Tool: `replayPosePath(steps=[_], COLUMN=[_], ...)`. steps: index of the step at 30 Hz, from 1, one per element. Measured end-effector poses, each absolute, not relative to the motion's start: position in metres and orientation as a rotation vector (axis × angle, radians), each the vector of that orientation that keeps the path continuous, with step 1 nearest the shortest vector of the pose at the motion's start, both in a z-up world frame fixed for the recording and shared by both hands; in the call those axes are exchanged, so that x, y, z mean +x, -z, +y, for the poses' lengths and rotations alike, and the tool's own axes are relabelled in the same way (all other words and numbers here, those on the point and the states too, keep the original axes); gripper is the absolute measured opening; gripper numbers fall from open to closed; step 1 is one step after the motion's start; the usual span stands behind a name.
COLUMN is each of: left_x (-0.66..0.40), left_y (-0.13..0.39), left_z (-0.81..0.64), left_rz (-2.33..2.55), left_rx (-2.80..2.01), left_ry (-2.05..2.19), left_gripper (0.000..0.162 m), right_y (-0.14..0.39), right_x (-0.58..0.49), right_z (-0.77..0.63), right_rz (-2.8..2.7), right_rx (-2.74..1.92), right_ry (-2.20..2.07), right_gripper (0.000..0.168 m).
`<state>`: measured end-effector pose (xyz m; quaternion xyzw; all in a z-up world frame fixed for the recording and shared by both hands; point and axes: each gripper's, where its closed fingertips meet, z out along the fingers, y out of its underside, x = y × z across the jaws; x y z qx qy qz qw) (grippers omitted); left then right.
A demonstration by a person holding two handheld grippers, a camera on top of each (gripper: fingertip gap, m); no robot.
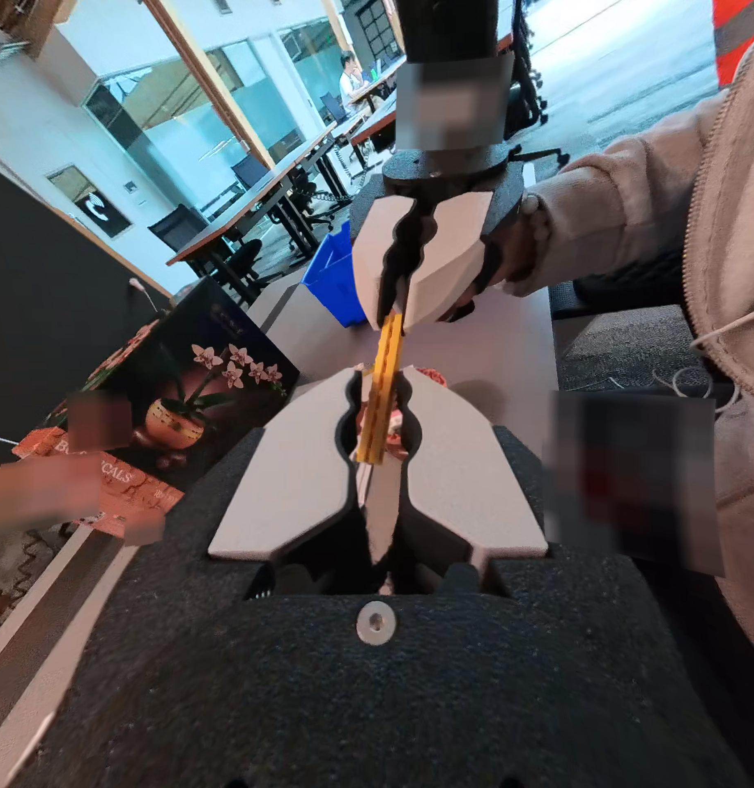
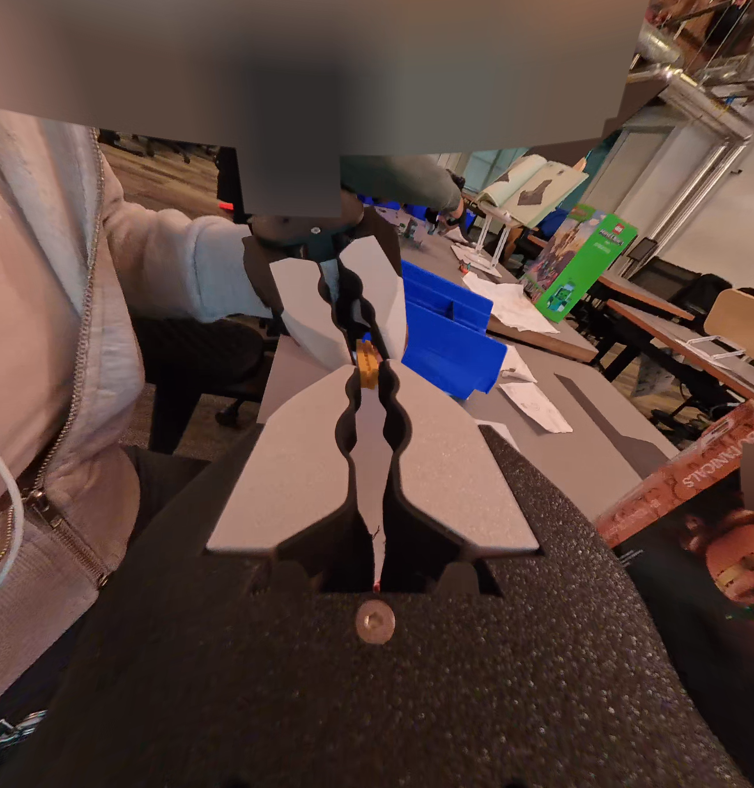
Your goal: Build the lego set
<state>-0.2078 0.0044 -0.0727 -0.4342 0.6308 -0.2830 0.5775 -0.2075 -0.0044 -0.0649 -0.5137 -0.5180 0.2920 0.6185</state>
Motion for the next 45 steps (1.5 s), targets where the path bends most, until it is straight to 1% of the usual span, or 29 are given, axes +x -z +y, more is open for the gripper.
replayPosePath(steps=[9,12,16,20,23,25,28,29,32,33,34,37,40,42,44,45], left_x=[-0.221,-0.226,-0.234,-0.237,-0.239,-0.240,-0.242,-0.244,-0.246,-0.246,-0.246,-0.246,-0.247,-0.248,-0.248,-0.249], left_y=[0.105,0.121,0.143,0.156,0.166,0.175,0.181,0.185,0.187,0.184,0.181,0.177,0.179,0.178,0.176,0.175], left_z=[-0.004,-0.008,-0.011,-0.013,-0.013,-0.014,-0.019,-0.018,-0.011,-0.010,-0.010,-0.008,-0.007,-0.007,-0.007,-0.006], left_rz=[1.666,1.785,1.958,2.027,2.007,1.967,1.882,1.878,1.898,1.906,1.913,1.952,2.004,2.011,2.002,1.996], left_rx=[-1.043,-1.104,-1.152,-1.263,-1.399,-1.477,-1.575,-1.565,-1.420,-1.365,-1.309,-1.165,-1.077,-1.062,-1.080,-1.079], left_ry=[0.573,0.524,0.426,0.380,0.423,0.514,0.667,0.641,0.377,0.312,0.260,0.080,-0.087,-0.123,-0.109,-0.117], left_gripper=[0.009,0.008,0.008,0.008,0.008,0.008,0.007,0.008,0.008,0.008,0.008,0.008,0.008,0.008,0.008,0.008], right_y=[0.097,0.117,0.143,0.156,0.166,0.173,0.179,0.183,0.182,0.180,0.178,0.177,0.180,0.179,0.179,0.179], right_x=[-0.219,-0.223,-0.229,-0.230,-0.232,-0.234,-0.238,-0.239,-0.239,-0.240,-0.241,-0.240,-0.241,-0.241,-0.241,-0.241], right_z=[-0.010,-0.013,-0.017,-0.015,-0.014,-0.016,-0.019,-0.018,-0.013,-0.015,-0.016,-0.014,-0.012,-0.010,-0.011,-0.010], right_rz=[-1.323,-1.406,-1.589,-1.701,-1.799,-1.819,-1.810,-1.791,-1.596,-1.569,-1.564,-1.614,-1.612,-1.588,-1.596,-1.591], right_rx=[-1.261,-1.329,-1.358,-1.356,-1.242,-1.202,-1.204,-1.259,-1.454,-1.486,-1.497,-1.494,-1.563,-1.580,-1.570,-1.562], right_ry=[-0.626,-0.600,-0.381,-0.184,0.086,0.159,0.172,0.127,-0.168,-0.253,-0.279,-0.205,-0.216,-0.217,-0.199,-0.176], right_gripper=[0.008,0.008,0.008,0.008,0.008,0.008,0.007,0.008,0.008,0.012,0.012,0.009,0.009,0.016,0.010,0.010])
